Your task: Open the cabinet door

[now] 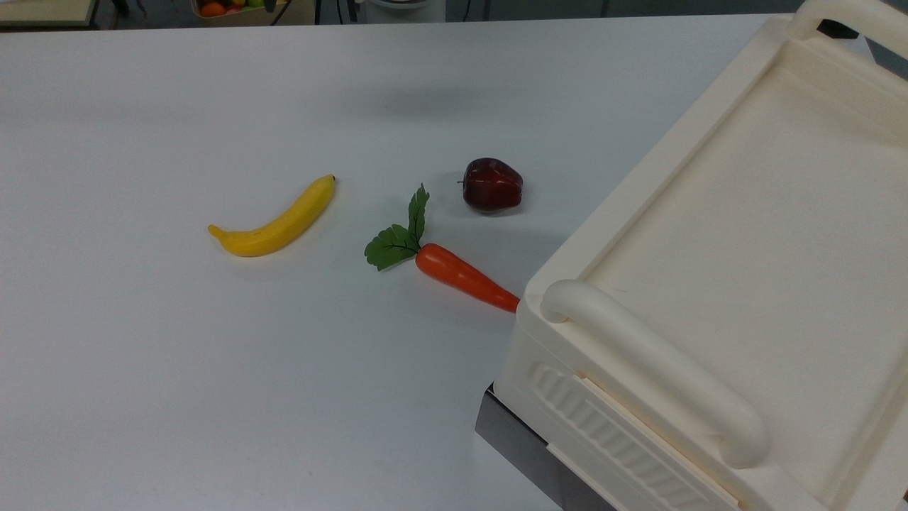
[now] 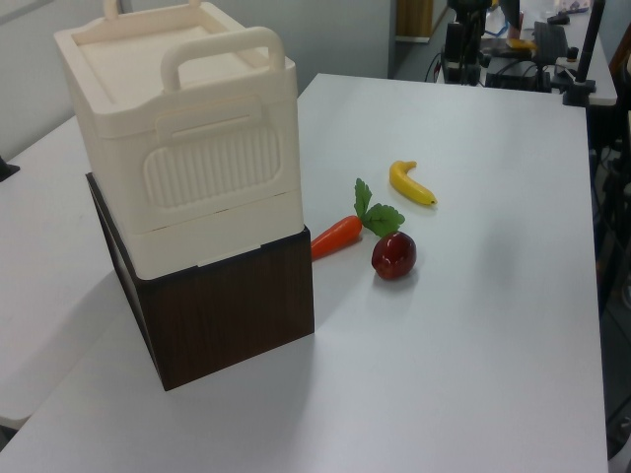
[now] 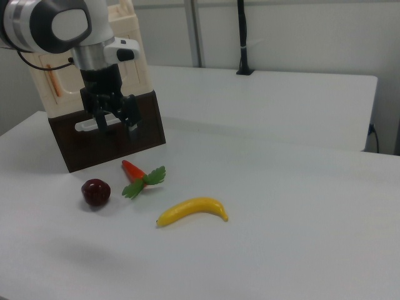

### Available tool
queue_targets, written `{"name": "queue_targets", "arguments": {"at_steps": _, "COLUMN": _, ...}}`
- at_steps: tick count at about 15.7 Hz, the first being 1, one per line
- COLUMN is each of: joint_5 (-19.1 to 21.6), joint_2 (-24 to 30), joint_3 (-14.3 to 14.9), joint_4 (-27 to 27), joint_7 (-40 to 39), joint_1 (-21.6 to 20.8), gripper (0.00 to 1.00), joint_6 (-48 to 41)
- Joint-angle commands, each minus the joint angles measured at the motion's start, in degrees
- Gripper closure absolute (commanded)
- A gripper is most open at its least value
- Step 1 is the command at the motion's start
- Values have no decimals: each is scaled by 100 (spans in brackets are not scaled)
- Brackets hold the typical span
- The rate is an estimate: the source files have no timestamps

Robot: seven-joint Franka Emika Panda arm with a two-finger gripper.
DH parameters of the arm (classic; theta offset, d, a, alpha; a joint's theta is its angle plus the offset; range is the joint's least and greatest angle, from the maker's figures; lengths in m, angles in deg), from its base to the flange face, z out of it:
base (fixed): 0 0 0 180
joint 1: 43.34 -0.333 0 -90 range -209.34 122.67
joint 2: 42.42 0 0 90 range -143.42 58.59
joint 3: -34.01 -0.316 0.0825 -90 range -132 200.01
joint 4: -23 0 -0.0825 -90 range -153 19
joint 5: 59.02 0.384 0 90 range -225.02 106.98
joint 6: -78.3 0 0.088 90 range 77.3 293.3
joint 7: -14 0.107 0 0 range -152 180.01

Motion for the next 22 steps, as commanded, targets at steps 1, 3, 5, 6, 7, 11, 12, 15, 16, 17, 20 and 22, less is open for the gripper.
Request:
{"name": "queue_targets", "arguments": {"at_steps": 1, "joint_5": -13, "joint_2": 38, "joint_3": 93, "joint_4": -14, "joint_7": -83, "joint_1": -54, "gripper": 0, "joint_6": -73}}
{"name": "queue_targets", "arguments": {"at_steps": 3, "joint_5": -13, "joint_2": 30, "joint_3": 94, "joint_4": -14, "joint_7": -84, "joint_1": -54, "gripper": 0, "joint_6": -64}}
{"name": "queue_targets", "arguments": {"at_steps": 5, "joint_5": -13, "joint_2": 30, "joint_3": 94, "joint_4": 3, "joint_7": -93, "joint_1": -54, "gripper": 0, "joint_6": -81}}
{"name": "queue_targets", "arguments": {"at_steps": 6, "joint_5": -13, "joint_2": 30, "joint_3": 94, "joint_4": 3, "joint_7": -93, "joint_1": -54, "gripper": 0, "joint_6": -90}}
{"name": "queue_targets", "arguments": {"at_steps": 7, "joint_5": -4, "joint_2": 30, "joint_3": 94, "joint_4": 12, "joint_7": -93, "joint_1": -54, "gripper": 0, "joint_6": -73}}
{"name": "queue_targets", "arguments": {"at_steps": 11, "joint_5": 31, "joint_2": 3, "joint_3": 94, "joint_4": 126, "joint_7": -93, "joint_1": -54, "gripper": 0, "joint_6": -91}}
{"name": "queue_targets", "arguments": {"at_steps": 12, "joint_5": 74, "joint_2": -23, "joint_3": 94, "joint_4": 161, "joint_7": -58, "joint_1": -71, "gripper": 0, "joint_6": -73}}
{"name": "queue_targets", "arguments": {"at_steps": 15, "joint_5": 101, "joint_2": -225, "joint_3": 24, "joint_4": 661, "joint_7": -31, "joint_1": -133, "gripper": 0, "joint_6": -81}}
{"name": "queue_targets", "arguments": {"at_steps": 16, "joint_5": 153, "joint_2": -260, "joint_3": 15, "joint_4": 758, "joint_7": -75, "joint_1": -141, "gripper": 0, "joint_6": -73}}
{"name": "queue_targets", "arguments": {"at_steps": 17, "joint_5": 267, "joint_2": -278, "joint_3": -38, "joint_4": 803, "joint_7": -84, "joint_1": -185, "gripper": 0, "joint_6": -73}}
{"name": "queue_targets", "arguments": {"at_steps": 20, "joint_5": 435, "joint_2": -296, "joint_3": -82, "joint_4": 970, "joint_7": -93, "joint_1": -483, "gripper": 0, "joint_6": -64}}
{"name": "queue_targets", "arguments": {"at_steps": 22, "joint_5": 435, "joint_2": -296, "joint_3": -91, "joint_4": 1031, "joint_7": -154, "joint_1": -764, "gripper": 0, "joint_6": -64}}
